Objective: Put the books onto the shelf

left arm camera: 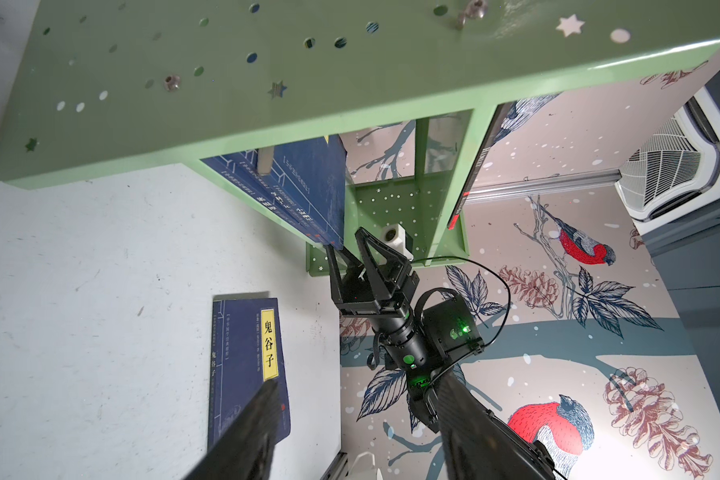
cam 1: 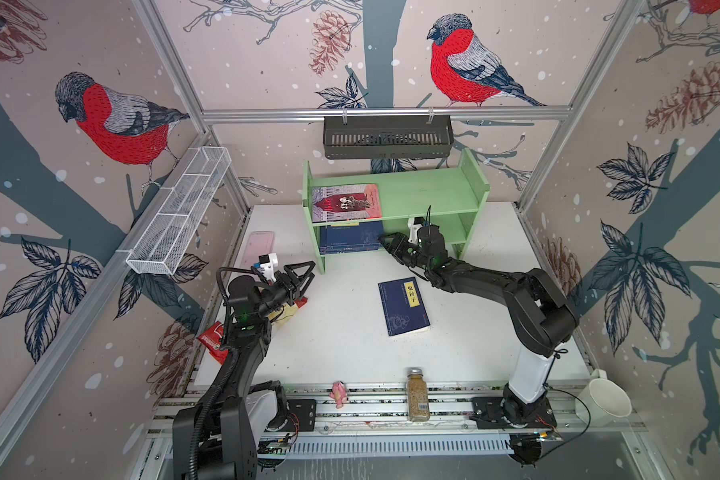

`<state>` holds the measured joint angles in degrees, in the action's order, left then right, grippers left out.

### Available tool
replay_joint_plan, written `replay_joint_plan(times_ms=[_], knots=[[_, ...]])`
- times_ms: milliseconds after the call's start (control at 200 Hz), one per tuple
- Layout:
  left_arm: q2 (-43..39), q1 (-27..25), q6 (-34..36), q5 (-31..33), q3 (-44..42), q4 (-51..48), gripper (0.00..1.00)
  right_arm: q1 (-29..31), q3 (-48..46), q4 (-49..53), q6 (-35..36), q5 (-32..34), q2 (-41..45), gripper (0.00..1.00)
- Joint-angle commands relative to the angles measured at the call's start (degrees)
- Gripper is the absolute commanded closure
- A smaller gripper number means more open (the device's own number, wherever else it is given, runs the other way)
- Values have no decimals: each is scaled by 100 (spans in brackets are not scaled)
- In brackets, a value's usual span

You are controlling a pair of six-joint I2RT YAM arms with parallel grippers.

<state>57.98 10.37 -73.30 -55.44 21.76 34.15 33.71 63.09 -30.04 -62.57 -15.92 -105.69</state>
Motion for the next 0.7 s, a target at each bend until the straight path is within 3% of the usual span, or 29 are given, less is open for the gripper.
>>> replay_joint_plan(times_ms=[0,695], knots=[[-32,26,-18,-68,-23,285,38,-29,-26,-151,236,54,73,47],[-17,43,-22,-63,-40,336,37,-137,43,-441,271,-96,-39,79]])
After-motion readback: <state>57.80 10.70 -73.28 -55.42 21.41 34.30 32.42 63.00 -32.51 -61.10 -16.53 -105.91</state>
